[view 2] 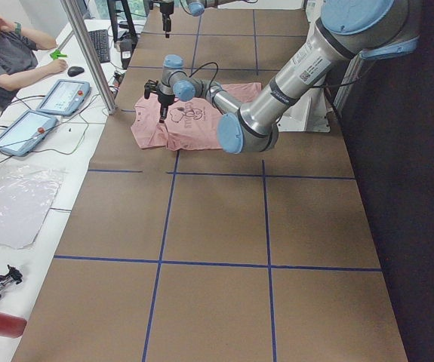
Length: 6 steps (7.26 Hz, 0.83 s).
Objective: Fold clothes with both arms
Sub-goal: 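Grasp that sleeve with the left gripper and fold it onto the body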
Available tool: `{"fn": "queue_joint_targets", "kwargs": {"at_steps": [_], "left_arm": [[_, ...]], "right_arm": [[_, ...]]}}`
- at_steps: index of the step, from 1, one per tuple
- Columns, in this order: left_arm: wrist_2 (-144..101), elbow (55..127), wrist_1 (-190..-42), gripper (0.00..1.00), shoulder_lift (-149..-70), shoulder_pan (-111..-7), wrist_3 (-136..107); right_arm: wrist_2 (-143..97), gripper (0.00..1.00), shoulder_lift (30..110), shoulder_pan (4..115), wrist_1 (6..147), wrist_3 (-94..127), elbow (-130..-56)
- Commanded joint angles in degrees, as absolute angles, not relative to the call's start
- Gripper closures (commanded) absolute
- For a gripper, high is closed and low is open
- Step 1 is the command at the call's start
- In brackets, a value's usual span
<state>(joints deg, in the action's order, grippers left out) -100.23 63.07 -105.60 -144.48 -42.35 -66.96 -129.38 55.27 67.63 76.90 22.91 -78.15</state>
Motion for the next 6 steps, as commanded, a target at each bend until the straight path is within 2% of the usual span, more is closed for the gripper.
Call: {"fn": "queue_joint_targets", "kwargs": {"at_steps": [1,2,5,6], "left_arm": [[-98.27,61.44,-105.99,0.13,-145.11,-41.22,-66.82],[-98.35,62.48,-106.43,0.0,-144.5,-41.22,-63.49],[-100.36,74.06,-113.53,0.0,-134.95,-41.92,-56.78],[-103.24,79.75,-113.55,0.0,-131.61,-41.92,-56.69]], "right_arm": [[-129.37,0.0,55.28,67.41,76.9,23.29,-78.05],[-129.37,0.0,55.2,67.41,76.9,23.29,-78.05],[-129.29,0.0,55.2,67.41,76.9,24.86,-78.31],[-129.2,0.0,55.2,66.37,76.82,31.92,-79.79]]}}
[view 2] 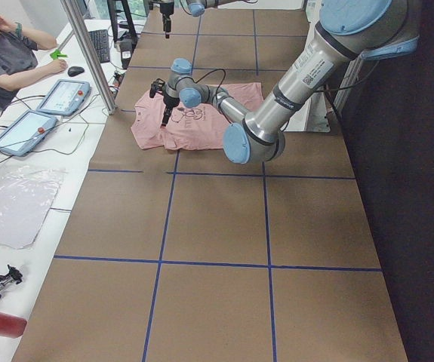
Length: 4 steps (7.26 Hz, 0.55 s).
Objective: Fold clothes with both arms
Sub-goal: 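Grasp that sleeve with the left gripper and fold it onto the body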
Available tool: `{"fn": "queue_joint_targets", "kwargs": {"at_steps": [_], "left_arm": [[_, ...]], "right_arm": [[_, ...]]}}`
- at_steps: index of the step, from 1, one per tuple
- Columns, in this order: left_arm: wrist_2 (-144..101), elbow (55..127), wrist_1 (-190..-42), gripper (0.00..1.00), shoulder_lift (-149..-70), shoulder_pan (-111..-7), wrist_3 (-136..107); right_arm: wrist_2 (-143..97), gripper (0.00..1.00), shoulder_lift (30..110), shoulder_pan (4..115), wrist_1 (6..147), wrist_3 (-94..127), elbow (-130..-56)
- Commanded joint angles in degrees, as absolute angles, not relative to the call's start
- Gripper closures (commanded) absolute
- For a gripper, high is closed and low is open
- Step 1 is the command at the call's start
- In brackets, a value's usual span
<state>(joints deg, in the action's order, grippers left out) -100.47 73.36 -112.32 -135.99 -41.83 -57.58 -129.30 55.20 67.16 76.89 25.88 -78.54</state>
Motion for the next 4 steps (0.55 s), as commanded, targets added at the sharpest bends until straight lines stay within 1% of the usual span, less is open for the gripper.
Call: {"fn": "queue_joint_targets", "kwargs": {"at_steps": [1,2,3,4], "left_arm": [[-103.45,88.42,-113.38,0.0,-126.26,-41.92,-56.78],[-103.88,96.86,-113.38,0.0,-120.64,-41.31,-57.39],[-106.15,104.08,-113.38,0.0,-115.02,-41.13,-59.22],[-105.91,109.98,-113.55,0.0,-109.91,-39.83,-63.41]], "right_arm": [[-127.37,0.0,55.89,63.4,76.99,39.65,-84.16],[-122.92,0.0,59.47,58.41,77.25,49.04,-91.77],[-117.65,0.0,64.37,52.44,77.86,59.05,-101.24],[-114.99,0.04,69.99,47.25,78.05,66.81,-109.34]]}}
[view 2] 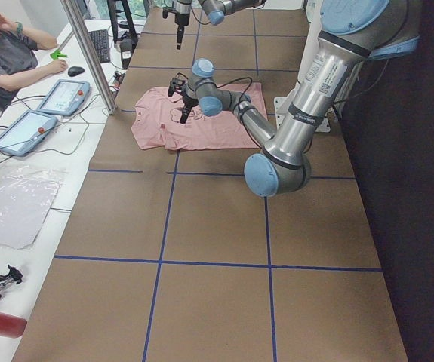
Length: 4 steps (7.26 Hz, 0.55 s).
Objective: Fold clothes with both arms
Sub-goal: 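Move both grippers down to the hem corners nearest the robot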
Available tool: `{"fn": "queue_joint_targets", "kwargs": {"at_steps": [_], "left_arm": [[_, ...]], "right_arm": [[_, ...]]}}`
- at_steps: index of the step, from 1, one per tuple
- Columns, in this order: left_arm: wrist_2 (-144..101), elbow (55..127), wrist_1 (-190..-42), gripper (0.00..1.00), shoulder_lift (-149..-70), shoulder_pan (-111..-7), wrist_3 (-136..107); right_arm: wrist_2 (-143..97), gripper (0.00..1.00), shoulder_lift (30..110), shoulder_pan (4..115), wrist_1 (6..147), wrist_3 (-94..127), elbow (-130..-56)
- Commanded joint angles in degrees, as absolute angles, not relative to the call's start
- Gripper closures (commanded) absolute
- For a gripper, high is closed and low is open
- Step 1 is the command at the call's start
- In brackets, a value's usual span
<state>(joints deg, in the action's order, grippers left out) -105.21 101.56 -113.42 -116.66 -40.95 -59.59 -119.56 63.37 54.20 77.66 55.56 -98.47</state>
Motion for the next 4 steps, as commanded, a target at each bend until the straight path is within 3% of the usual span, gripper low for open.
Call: {"fn": "queue_joint_targets", "kwargs": {"at_steps": [1,2,4], "left_arm": [[-105.65,115.09,-113.55,0.0,-105.86,-36.42,-66.07],[-105.38,118.96,-113.55,0.0,-103.12,-32.56,-70.36],[-97.26,124.51,-113.21,0.01,-98.2,-20.37,-83.09]], "right_arm": [[-110.96,0.06,76.92,41.28,78.13,72.89,-117.52],[-105.35,0.11,83.95,33.91,78.13,78.78,-124.82],[-91.74,0.15,89.72,18.01,78.05,91.6,-131.37]]}}
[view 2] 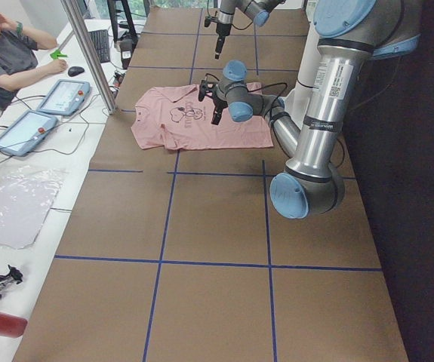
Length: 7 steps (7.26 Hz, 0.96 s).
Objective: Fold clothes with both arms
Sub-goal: 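Move both grippers down to the hem corners nearest the robot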
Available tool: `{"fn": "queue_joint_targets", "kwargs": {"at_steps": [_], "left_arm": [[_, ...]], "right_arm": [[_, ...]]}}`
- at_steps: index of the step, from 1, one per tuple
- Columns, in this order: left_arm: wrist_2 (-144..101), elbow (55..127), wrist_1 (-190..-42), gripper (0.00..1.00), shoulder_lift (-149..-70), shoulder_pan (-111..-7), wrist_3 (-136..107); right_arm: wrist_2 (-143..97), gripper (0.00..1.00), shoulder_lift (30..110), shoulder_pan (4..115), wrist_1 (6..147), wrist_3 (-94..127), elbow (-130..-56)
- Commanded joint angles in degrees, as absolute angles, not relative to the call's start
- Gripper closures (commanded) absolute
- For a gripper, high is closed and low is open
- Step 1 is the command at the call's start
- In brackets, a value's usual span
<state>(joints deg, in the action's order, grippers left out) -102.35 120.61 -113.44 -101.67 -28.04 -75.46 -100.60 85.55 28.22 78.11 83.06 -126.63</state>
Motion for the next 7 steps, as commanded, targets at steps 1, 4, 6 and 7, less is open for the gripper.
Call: {"fn": "queue_joint_targets", "kwargs": {"at_steps": [1,4,6,7], "left_arm": [[-92.68,125.41,-113.2,0.14,-95.48,-13.52,-90.63],[-86.66,124.2,-110.33,0.3,-93.17,-2.56,-100.36],[-86.75,122.88,-107.49,0.31,-93.78,-2.46,-100.46],[-86.84,121.13,-107.49,0.31,-94.21,-2.37,-100.46]], "right_arm": [[-84.36,0.16,90.52,10.27,78.05,96.8,-132.18],[-76.03,0.16,91.5,2.11,77.78,100.37,-132.19],[-76.03,0.16,91.32,2.02,77.7,100.37,-132.71],[-76.03,0.16,91.23,2.02,77.7,100.28,-132.63]]}}
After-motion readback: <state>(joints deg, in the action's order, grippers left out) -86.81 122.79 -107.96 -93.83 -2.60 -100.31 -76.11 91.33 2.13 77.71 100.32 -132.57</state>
